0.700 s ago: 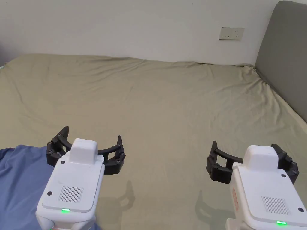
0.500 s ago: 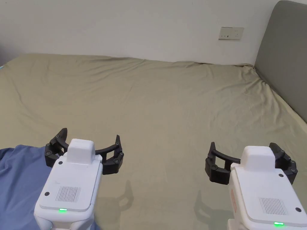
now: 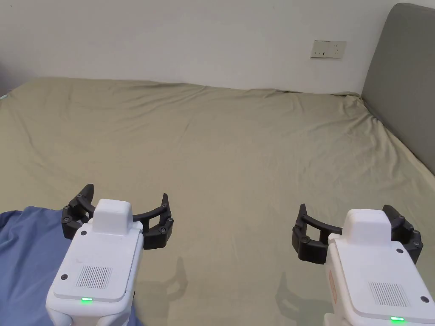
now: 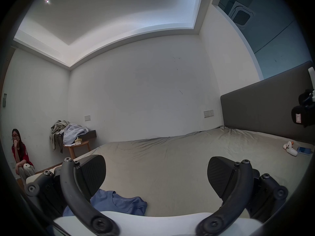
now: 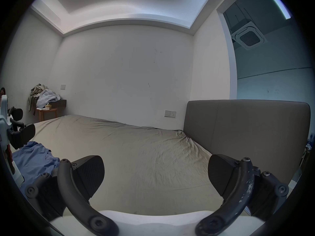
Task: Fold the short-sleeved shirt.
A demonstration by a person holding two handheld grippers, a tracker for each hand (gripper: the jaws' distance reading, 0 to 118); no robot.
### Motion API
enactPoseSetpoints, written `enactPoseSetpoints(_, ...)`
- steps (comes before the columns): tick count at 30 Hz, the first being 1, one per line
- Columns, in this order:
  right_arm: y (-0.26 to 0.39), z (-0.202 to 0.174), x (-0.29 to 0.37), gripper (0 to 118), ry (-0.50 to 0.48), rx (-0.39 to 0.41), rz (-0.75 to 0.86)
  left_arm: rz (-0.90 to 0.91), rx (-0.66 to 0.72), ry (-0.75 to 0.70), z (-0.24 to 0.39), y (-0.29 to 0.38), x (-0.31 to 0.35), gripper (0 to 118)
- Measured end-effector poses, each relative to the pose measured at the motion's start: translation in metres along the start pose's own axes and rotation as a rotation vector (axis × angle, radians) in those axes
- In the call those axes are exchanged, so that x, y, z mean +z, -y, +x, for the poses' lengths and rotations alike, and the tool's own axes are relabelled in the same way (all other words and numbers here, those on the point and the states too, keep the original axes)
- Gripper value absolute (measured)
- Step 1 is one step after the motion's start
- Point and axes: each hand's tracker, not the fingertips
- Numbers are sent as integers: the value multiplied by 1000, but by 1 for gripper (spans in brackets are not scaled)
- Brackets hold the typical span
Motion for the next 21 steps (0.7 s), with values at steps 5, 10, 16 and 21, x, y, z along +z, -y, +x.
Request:
enactPoseSetpoints(5,0,0,0,118,-6,5,1,3,4,-2,-1,-1,1,118)
enactPoseSetpoints(10,-1,0,1,118,-7,8,3,1,-3,-2,-2,-1,0,118)
enactPoseSetpoints(16,-1,-1,1,118,-11,5,0,0,-3,-2,-2,0,-1,118)
enactPoseSetpoints(21,-1,0,0,118,-15,3,-3,1,-7,-1,0,0,-1,118)
